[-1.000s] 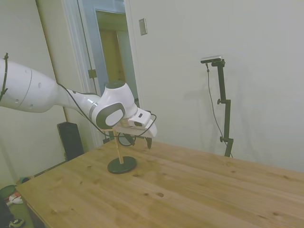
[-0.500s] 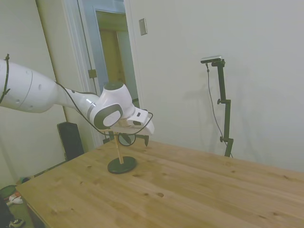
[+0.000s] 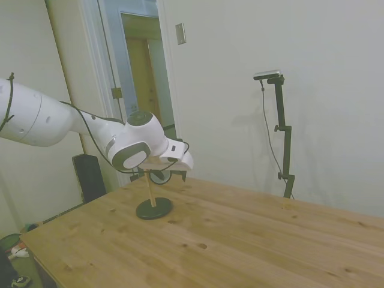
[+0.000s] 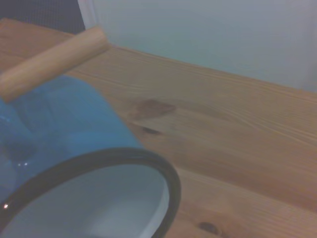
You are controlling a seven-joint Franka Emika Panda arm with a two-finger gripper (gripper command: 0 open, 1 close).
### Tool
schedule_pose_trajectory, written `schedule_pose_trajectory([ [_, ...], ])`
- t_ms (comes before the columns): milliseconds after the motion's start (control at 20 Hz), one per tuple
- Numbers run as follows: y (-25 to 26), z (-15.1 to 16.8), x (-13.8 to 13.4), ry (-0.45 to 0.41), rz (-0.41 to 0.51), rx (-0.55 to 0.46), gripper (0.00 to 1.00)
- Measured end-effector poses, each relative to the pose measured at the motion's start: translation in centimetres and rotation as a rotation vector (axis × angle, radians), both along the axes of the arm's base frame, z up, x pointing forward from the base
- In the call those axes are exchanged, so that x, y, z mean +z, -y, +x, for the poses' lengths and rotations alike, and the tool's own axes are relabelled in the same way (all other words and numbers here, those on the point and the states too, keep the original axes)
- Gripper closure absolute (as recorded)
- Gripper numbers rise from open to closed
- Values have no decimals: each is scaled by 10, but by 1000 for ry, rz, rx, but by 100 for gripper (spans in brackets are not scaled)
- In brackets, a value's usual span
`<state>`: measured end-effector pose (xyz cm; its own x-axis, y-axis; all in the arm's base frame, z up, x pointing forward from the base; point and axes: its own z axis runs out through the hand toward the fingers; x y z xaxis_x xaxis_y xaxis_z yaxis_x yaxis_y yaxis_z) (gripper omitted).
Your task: Unload the mug
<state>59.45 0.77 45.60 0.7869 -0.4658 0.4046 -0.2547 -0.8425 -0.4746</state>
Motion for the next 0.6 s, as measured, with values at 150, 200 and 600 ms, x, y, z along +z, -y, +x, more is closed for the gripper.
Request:
schedule_pose_trajectory([
  [150, -3, 2, -8, 12, 15, 34, 0],
  [200, -4, 3, -10, 18, 17, 47, 0],
  [600, -4, 22, -15, 83, 47, 84, 0],
])
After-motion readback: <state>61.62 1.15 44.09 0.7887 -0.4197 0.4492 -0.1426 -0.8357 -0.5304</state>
